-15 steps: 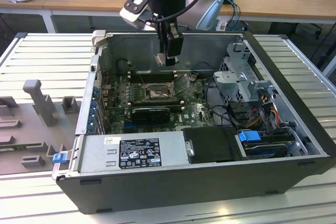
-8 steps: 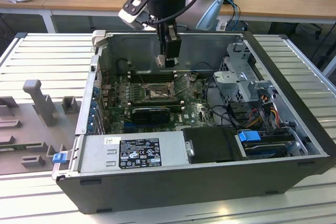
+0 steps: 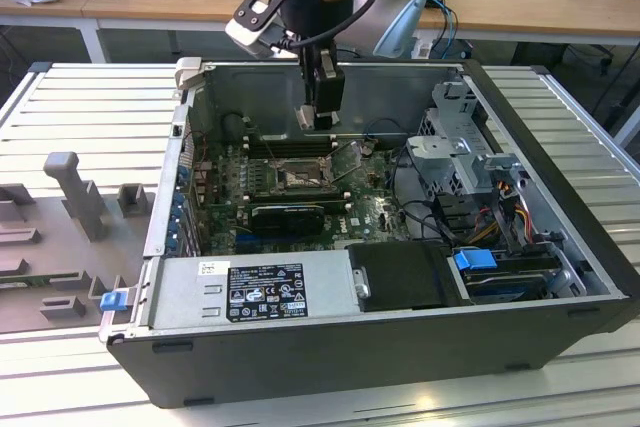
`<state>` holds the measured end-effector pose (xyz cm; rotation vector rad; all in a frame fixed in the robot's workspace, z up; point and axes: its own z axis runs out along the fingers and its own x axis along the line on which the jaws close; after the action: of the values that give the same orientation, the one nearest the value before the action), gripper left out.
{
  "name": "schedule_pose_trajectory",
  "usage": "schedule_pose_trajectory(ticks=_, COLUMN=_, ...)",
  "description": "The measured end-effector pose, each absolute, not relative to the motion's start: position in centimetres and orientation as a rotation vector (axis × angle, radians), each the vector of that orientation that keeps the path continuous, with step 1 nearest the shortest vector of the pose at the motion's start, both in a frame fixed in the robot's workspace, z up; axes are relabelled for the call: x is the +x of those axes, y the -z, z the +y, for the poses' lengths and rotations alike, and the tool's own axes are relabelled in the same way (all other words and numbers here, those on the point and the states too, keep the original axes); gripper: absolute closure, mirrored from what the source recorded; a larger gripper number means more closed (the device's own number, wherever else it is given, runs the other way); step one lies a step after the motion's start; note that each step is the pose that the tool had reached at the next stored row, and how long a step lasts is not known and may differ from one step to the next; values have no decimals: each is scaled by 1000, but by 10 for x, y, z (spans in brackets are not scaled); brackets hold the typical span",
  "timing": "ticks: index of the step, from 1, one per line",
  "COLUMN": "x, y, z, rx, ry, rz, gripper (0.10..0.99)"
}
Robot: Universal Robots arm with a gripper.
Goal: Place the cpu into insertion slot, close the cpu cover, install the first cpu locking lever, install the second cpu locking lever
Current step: 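Place the cpu into insertion slot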
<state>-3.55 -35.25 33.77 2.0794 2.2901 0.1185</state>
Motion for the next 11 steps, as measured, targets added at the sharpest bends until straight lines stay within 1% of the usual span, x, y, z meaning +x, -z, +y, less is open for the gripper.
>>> schedule_pose_trajectory(ticks=11, x=-35, y=-336, z=-353, rx=2083, ry=-119, rz=2287, gripper=561)
